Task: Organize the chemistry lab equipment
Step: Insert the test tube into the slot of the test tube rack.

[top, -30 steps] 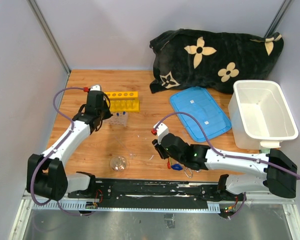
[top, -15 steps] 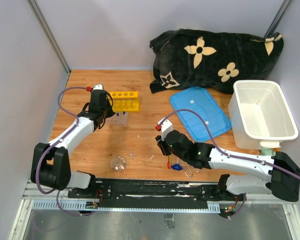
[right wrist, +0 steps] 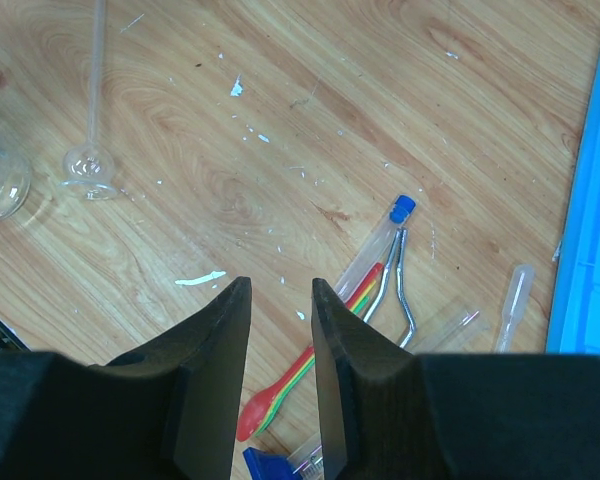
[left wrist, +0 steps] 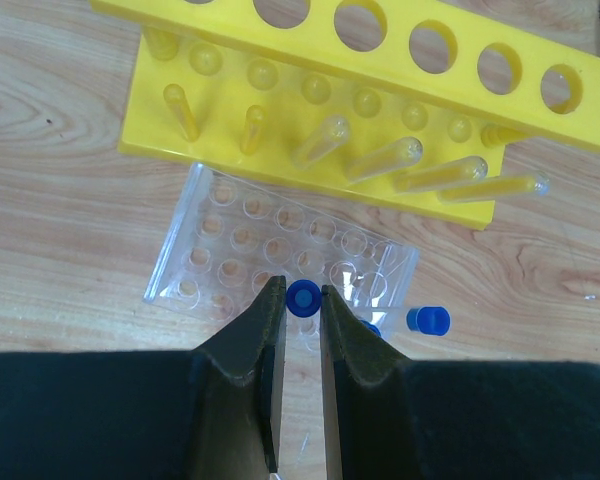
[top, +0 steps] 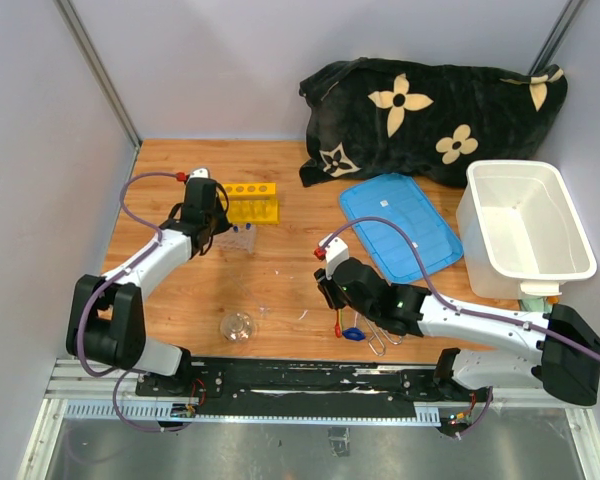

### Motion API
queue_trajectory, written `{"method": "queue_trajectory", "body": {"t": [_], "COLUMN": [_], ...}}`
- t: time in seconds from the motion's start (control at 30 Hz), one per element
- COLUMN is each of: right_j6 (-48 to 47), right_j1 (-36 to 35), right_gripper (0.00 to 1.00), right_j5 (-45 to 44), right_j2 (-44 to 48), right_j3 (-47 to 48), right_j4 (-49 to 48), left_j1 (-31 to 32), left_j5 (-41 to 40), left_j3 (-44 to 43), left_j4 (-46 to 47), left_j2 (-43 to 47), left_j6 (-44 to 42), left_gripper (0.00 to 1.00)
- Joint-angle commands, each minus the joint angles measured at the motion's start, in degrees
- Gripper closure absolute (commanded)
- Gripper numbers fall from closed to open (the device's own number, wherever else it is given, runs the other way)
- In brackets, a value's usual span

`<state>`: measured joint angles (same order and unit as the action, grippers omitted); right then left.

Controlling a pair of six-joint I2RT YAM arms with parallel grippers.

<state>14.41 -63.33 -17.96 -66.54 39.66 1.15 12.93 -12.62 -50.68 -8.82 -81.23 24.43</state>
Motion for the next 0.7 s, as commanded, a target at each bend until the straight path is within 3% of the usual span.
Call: {"method": "queue_trajectory", "body": {"t": [0.0,0.23,0.4,0.47,0.67], "right_j6": [-0.79,-0.62,-0.53,-0.46,-0.12], "right_j1": [1.08,1.45,1.59,1.72,1.89], "right_gripper": [0.68,0.68,0.68,0.68,0.68], "right_j5": [0.37,0.82,0.99,1.1,1.22], "right_j2": [1.04,0.81,0.62,0.58,0.72], "right_j3": [-0.86,-1.11,-1.23,-1.26,-1.73], "right_j4": [-0.79,-1.06,-1.15,-1.15,-1.19], "left_j1": [-0.33,-0.28,-0.28,-0.32,-0.34], "left_j5": [-0.25,0.66,0.78,0.6,0.84], "left_j3": [-1.71,-2.2,-2.88,-2.98,-3.03], "left_j4": [1.85,1.49,0.85,0.73,0.63], "left_j2": [-1.04,-2.21,-2.37,-2.28,-2.04], "left_j6": [-0.61,-0.82,-1.11,-1.04,-1.13], "left_gripper": [1.0,0.99,0.85,0.71,0.62]}}
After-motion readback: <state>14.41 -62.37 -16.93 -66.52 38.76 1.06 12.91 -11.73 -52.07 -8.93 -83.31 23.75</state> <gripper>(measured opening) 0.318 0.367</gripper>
